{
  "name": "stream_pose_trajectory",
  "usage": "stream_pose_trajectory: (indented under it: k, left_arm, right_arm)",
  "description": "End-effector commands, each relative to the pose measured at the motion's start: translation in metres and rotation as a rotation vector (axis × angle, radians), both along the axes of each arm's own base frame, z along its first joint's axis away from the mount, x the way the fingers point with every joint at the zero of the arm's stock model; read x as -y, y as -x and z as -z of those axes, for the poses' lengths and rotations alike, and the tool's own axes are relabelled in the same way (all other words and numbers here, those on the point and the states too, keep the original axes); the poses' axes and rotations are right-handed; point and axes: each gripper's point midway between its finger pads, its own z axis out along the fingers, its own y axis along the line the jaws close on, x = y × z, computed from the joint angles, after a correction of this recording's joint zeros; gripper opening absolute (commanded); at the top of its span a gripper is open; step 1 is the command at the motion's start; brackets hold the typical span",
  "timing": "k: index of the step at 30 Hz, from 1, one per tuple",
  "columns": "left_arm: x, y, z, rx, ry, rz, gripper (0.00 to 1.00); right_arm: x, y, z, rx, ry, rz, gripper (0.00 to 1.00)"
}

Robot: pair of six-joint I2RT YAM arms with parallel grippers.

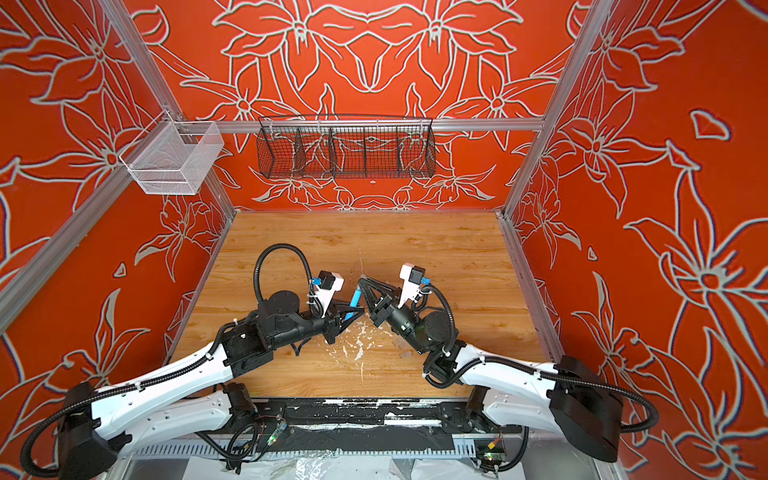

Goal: Insert the pens into the pen caps
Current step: 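Lower the cap onto the blue marker tip with the right gripper, then press the cap down onto the blue marker and open the right gripper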

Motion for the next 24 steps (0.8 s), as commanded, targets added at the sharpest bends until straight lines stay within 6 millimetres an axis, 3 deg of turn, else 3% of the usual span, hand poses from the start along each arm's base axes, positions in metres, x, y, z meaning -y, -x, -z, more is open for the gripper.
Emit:
stream_pose_trajectory:
  k: [1, 11, 17, 24]
  left_arm:
    - [-0.003, -0.006, -0.043, 0.128, 0.107, -0.029, 0.00]
    - [-0.009, 0.001, -0.003, 0.187, 0.023, 0.001, 0.00]
    - [-0.008, 0.013, 0.004, 0.246, 0.007, 0.066, 0.00]
    - [-0.008, 0.024, 0.007, 0.285, 0.011, 0.119, 0.00]
  right_arm:
    - [-0.011, 0.019, 0.033, -0.014, 0.161, -0.073, 0.15]
    - [0.030, 0.038, 0.005, 0.069, 0.222, -0.014, 0.55]
    - [0.026, 0.042, -0.010, 0.083, 0.251, -0.040, 0.57]
    - [0.004, 0.030, -0.005, 0.032, 0.310, -0.058, 0.52]
